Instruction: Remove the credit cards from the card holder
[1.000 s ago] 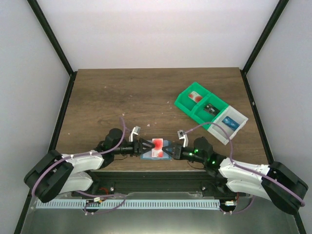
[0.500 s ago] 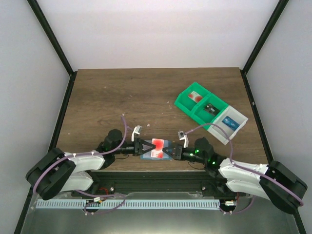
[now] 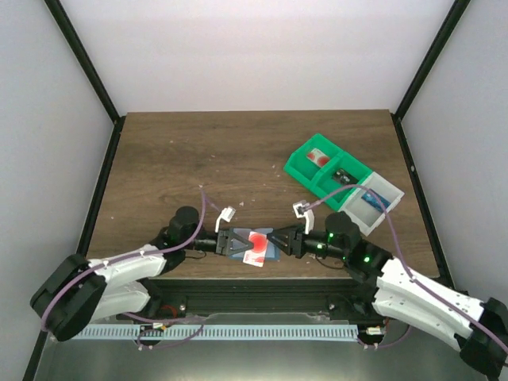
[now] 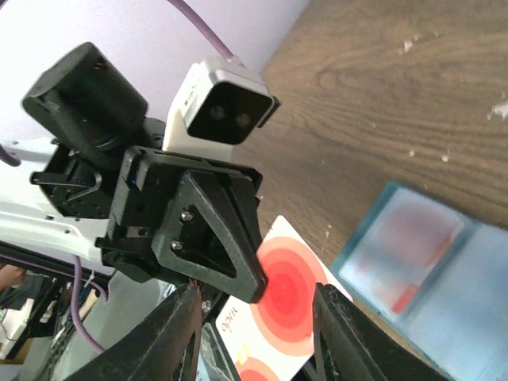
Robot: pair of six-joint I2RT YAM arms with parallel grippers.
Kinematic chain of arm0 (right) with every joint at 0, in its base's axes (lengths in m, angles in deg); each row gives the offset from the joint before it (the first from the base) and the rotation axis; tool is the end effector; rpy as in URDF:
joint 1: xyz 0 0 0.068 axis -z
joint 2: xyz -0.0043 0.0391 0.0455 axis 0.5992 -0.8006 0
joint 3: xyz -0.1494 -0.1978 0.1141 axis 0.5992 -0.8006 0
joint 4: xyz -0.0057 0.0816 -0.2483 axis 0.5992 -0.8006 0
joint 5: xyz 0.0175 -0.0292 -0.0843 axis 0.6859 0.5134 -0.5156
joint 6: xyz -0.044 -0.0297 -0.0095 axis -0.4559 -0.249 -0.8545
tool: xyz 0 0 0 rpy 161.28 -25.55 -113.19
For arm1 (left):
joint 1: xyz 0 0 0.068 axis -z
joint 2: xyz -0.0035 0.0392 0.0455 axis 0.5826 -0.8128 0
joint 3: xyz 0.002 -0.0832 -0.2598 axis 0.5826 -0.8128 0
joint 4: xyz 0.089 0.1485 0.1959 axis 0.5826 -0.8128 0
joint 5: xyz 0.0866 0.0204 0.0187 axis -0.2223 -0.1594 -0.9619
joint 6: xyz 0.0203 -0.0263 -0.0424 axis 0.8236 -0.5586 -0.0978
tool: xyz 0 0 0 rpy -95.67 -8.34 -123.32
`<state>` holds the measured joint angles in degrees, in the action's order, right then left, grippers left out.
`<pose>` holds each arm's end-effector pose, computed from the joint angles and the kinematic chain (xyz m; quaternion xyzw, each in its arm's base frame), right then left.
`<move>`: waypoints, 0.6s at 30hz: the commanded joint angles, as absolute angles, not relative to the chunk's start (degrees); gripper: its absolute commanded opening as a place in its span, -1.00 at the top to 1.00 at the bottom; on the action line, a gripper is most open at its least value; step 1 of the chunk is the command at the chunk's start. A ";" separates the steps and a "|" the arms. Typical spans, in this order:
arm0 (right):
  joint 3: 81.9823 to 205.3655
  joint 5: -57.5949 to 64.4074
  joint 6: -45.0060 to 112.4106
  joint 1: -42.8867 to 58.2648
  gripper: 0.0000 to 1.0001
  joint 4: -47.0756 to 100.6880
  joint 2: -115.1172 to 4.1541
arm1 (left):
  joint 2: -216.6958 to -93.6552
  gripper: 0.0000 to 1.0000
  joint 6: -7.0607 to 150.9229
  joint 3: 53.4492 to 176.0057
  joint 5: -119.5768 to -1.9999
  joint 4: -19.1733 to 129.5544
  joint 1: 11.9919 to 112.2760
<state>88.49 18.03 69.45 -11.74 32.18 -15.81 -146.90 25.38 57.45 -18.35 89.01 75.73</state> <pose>0.1058 0.1399 0.2267 -0.1568 0.7774 0.5288 0.3024 0.1410 -0.1546 0.1727 0.1402 0.7545 -0.6340 0.0957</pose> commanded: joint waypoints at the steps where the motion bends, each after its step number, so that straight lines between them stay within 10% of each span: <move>1: 96.57 17.30 59.89 -11.59 0.17 13.93 -12.42 | -142.61 1.00 35.87 61.91 -15.07 74.87 76.61; 18: 101.32 33.05 52.37 -11.61 0.03 10.74 -20.59 | -137.80 1.00 33.70 60.23 -9.14 79.83 79.00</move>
